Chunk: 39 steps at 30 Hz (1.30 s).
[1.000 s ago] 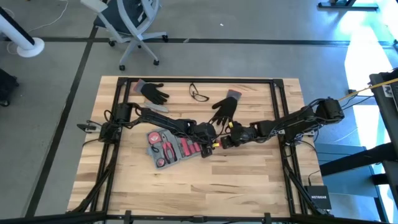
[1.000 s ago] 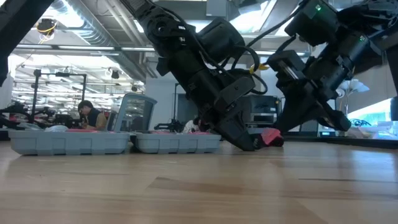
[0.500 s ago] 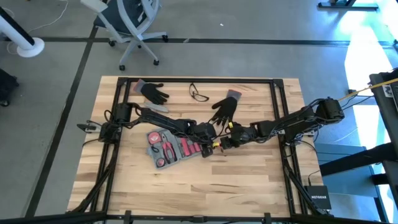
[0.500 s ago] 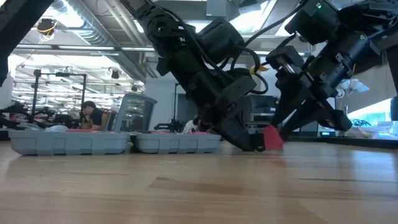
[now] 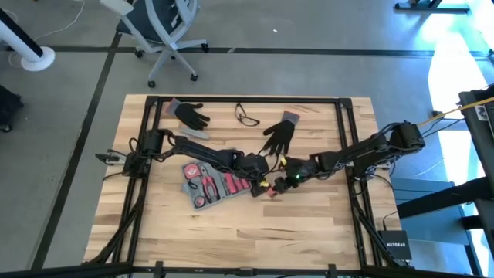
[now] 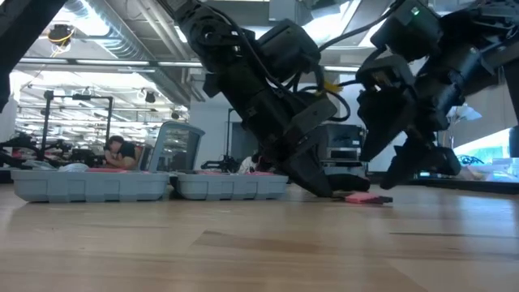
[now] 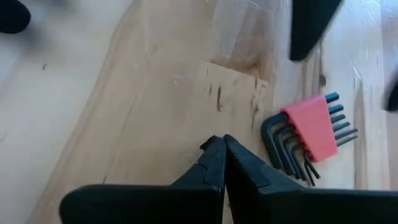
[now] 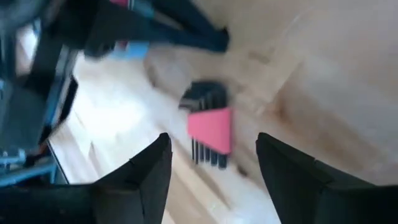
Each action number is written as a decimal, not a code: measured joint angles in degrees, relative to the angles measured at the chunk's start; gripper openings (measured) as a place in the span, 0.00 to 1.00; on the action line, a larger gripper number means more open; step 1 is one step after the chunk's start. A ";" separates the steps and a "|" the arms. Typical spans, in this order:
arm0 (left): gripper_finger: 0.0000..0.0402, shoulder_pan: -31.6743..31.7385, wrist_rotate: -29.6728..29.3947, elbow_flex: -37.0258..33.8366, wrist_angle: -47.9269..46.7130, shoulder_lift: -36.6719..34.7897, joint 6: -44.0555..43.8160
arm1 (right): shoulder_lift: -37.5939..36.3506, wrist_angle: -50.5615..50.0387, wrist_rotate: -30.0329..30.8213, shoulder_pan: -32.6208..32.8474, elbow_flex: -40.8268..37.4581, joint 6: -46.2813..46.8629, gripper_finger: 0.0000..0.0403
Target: Prefit tool cases
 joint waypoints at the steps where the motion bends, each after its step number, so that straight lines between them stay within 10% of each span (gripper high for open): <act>1: 0.00 -0.20 -0.10 0.02 -0.12 0.00 0.02 | 0.52 1.16 0.19 0.80 0.00 -0.61 0.56; 24: 0.00 -4.25 -2.43 -5.30 1.97 -1.73 -1.03 | 14.83 -14.64 2.53 4.34 17.36 -17.71 0.56; 39: 0.00 -1.11 -0.90 -10.67 -0.14 -8.20 17.94 | 14.90 -14.63 5.94 5.08 17.35 -17.67 0.56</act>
